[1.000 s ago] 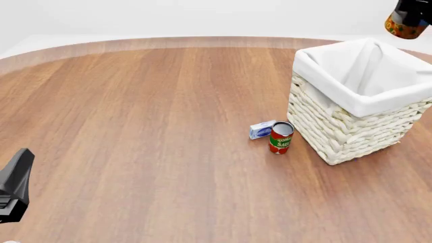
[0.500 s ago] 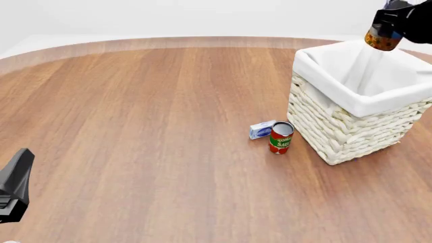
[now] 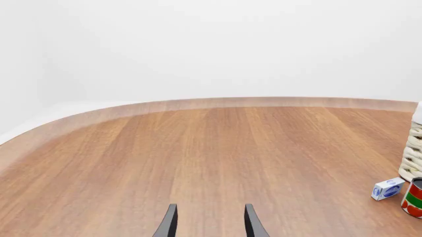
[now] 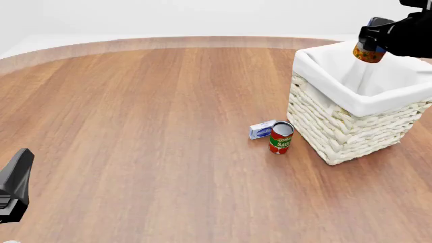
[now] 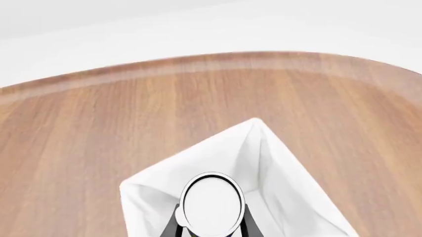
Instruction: Pick up the alphabet soup and the cream cheese box, and put them in the basket.
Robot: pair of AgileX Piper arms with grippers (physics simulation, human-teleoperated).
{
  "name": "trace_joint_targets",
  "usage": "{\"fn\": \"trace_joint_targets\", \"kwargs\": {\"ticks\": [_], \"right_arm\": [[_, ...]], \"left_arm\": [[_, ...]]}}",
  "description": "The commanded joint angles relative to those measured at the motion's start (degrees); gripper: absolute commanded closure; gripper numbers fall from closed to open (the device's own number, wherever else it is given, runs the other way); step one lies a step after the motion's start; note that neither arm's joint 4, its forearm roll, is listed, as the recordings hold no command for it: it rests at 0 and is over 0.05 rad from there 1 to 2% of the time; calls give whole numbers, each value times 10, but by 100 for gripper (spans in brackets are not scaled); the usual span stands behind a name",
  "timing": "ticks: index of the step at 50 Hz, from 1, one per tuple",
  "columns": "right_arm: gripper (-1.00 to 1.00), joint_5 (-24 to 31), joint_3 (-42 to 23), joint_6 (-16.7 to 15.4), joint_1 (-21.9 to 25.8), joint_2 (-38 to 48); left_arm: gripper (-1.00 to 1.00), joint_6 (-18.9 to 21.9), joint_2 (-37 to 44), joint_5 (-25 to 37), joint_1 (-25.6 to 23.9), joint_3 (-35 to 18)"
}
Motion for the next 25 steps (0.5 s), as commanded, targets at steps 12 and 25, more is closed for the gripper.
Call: {"fn": "trace_joint_targets", "kwargs": {"ticks": [12,25], "right_arm": [[100,-23,6,4,-1,28],[100,-31,10,-2,-4,43]], "left_arm": [[-100,0,0,0,0,0],[-100,0,0,0,0,0]]}}
